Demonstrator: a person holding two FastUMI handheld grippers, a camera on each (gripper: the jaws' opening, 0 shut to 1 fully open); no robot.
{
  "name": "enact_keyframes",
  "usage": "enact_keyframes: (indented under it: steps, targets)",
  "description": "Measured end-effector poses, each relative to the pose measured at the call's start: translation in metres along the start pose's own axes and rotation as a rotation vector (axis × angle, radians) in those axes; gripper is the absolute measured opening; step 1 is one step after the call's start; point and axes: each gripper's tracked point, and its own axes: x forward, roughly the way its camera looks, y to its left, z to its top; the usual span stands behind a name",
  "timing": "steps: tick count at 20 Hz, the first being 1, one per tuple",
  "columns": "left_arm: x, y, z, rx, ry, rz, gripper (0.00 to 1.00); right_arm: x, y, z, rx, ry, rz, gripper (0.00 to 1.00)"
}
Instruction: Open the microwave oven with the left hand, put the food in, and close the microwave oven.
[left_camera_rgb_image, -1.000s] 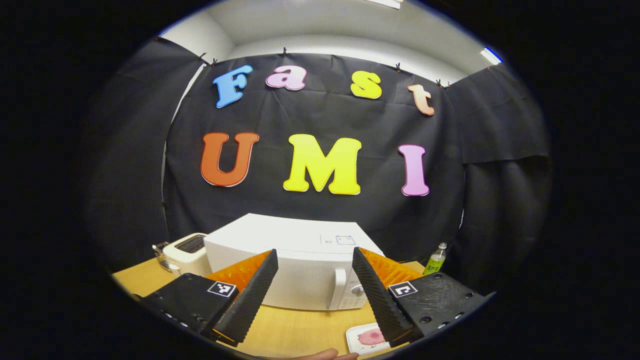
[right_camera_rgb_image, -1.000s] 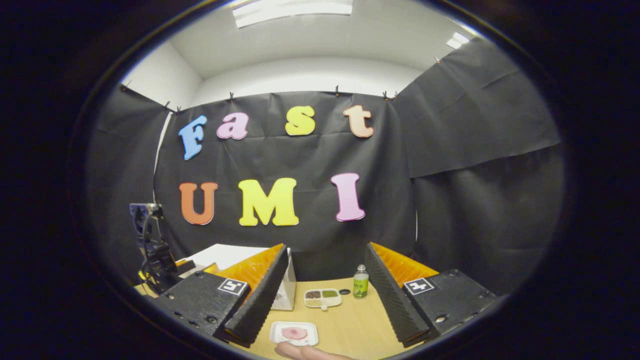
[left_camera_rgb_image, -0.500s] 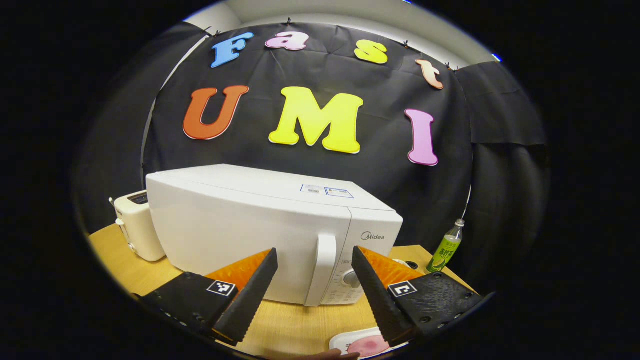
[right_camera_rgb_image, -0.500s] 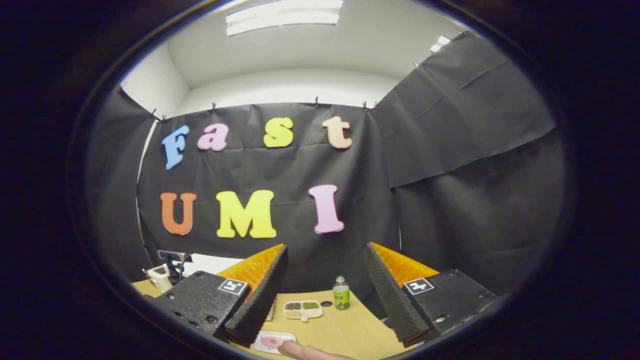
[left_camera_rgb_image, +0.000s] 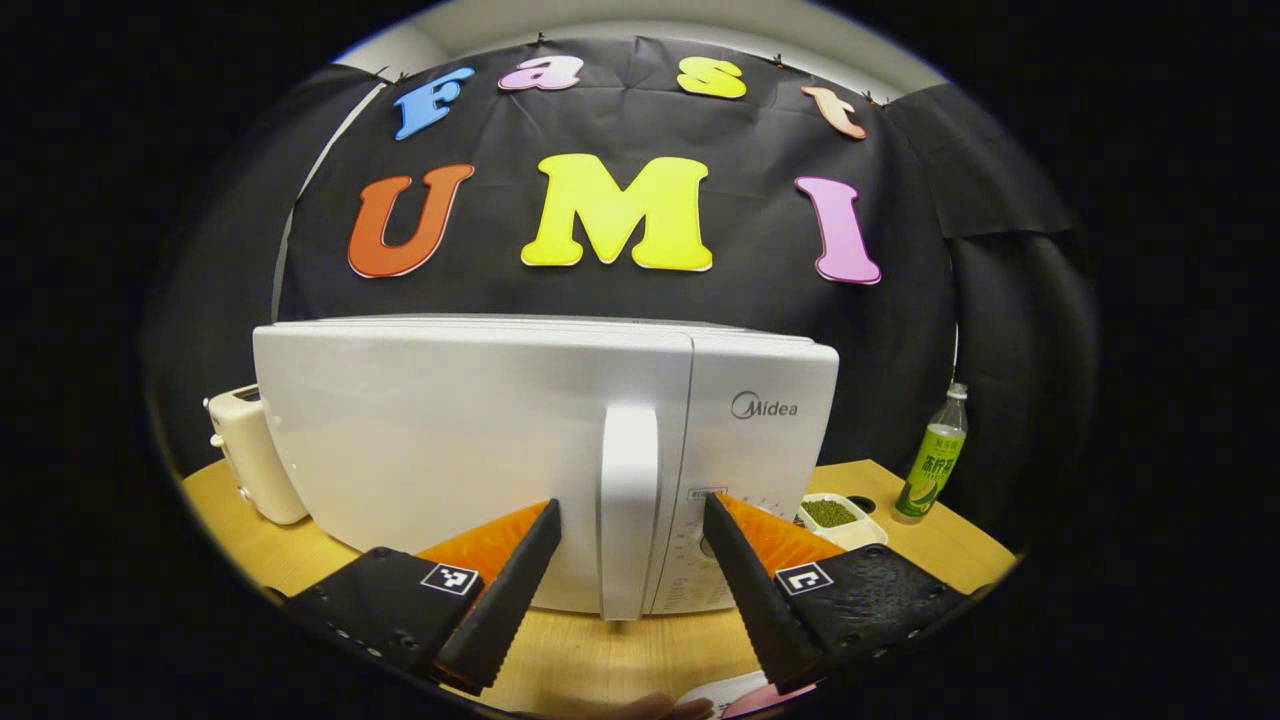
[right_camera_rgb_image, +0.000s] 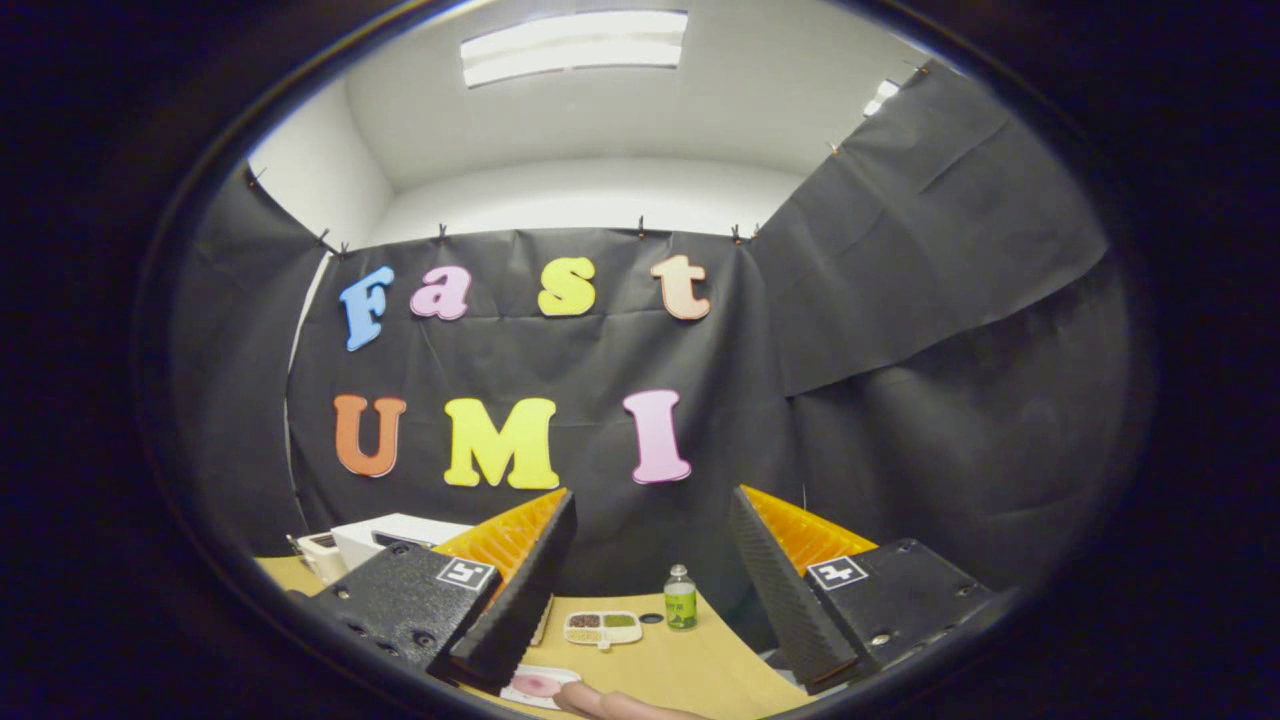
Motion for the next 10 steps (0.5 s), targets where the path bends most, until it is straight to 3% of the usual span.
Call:
enact_keyframes:
  steps: [2,3,4,5,6,7,8,10]
  targets:
    - [0.000,0.001,-0.002,0.000,-0.022,0.003,0.93,-0.005,0.000,0.003,-0.011,-0.022,0.004,0.91]
    - [0.001,0.000,-0.002,-0.011,-0.026,0.002,0.93,-0.007,0.002,0.002,-0.011,-0.026,0.011,0.98]
    - [0.001,-0.001,-0.003,-0.019,-0.026,0.002,0.93,-0.009,0.003,0.001,-0.011,-0.024,0.016,0.91]
    - [0.001,0.000,-0.002,-0.016,-0.027,0.002,0.93,-0.010,0.005,-0.002,-0.010,-0.017,0.024,0.91]
    - [0.001,0.000,-0.001,-0.015,-0.027,0.002,0.93,-0.011,0.006,-0.005,-0.010,-0.004,0.032,0.98]
    - [0.001,0.001,-0.001,-0.006,-0.023,0.004,0.93,-0.010,0.006,-0.008,-0.007,0.010,0.037,0.98]
    - [0.002,0.002,-0.004,-0.001,-0.018,0.001,0.88,-0.011,0.004,-0.010,-0.004,0.022,0.038,0.98]
    - [-0.004,0.002,-0.009,0.002,-0.013,0.007,0.48,-0.013,0.000,-0.012,-0.011,0.027,0.031,0.98]
